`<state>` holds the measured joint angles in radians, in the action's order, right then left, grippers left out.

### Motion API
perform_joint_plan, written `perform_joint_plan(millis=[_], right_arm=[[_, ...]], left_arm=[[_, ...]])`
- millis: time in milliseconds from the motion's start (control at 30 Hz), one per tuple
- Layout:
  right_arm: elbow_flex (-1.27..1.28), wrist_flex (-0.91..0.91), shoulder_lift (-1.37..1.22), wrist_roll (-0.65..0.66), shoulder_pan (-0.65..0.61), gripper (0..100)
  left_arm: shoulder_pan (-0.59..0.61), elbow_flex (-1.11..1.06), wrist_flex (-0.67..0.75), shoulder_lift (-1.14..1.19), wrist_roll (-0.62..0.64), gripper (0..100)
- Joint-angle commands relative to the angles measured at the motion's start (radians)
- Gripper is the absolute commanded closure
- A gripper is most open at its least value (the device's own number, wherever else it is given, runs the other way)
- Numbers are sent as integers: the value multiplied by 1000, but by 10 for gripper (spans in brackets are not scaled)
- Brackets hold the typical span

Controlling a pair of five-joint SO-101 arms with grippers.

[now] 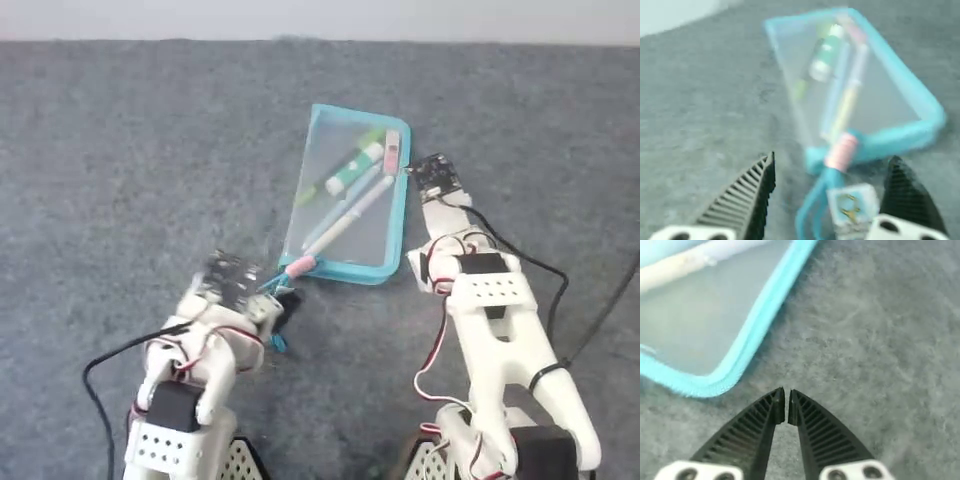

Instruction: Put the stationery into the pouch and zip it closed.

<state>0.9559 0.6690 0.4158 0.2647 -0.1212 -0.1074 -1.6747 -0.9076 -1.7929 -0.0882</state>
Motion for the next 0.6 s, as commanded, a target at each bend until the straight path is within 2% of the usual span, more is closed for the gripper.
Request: perform_joint_plan(millis=[0,67,167,367,567], right_arm=[[-48,25,110,-74,31,991],[-46,54,162,-106,41,991],[-5,48,240,-115,44,991],[198,-145,410,-115,36,990],[365,-328,587,-109,36,990]], left_arm=[[201,61,114,-26,94,670],[252,61,135,-26,150,670],[265,56,160,-26,209,670],[265,-15,302,-18,212,669],[265,-12,221,-25,212,669]])
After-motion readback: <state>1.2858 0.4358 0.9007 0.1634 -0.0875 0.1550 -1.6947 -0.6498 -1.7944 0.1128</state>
